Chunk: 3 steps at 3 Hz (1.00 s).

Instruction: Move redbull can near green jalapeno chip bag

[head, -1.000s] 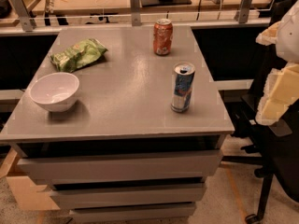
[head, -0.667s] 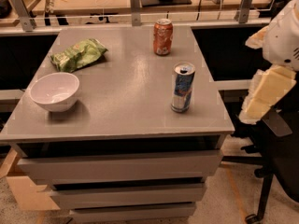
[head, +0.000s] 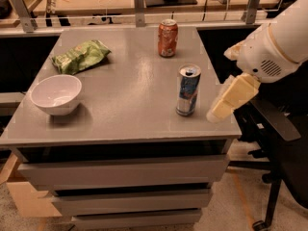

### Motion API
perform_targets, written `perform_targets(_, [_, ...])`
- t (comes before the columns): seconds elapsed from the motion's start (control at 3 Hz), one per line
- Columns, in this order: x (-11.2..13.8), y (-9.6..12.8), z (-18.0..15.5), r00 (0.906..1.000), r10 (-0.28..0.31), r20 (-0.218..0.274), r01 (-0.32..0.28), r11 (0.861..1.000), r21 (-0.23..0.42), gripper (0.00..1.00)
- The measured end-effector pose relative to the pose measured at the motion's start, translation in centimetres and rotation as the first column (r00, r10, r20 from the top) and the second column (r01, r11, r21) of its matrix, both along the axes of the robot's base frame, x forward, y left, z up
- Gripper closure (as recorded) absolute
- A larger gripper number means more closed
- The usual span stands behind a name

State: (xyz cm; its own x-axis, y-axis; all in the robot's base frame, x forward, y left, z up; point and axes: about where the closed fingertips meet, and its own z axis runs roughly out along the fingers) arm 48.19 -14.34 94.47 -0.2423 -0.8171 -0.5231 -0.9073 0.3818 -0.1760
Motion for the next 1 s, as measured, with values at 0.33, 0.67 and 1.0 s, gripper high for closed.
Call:
perform_targets(0.33, [1.2,2.3,-0.8,1.0000,-0.007,0.004,0.007,0.994,0.112,0.00])
perform_targets(0.67, [2.0,4.3,-1.4,1.0000,-0.007,0.005,0.006,0.983,0.184,0.00])
perform_targets(1.0, [2.5,5.8,-2.0,1.0000,-0.003,0.002,0.002,0.974,0.225,0.00])
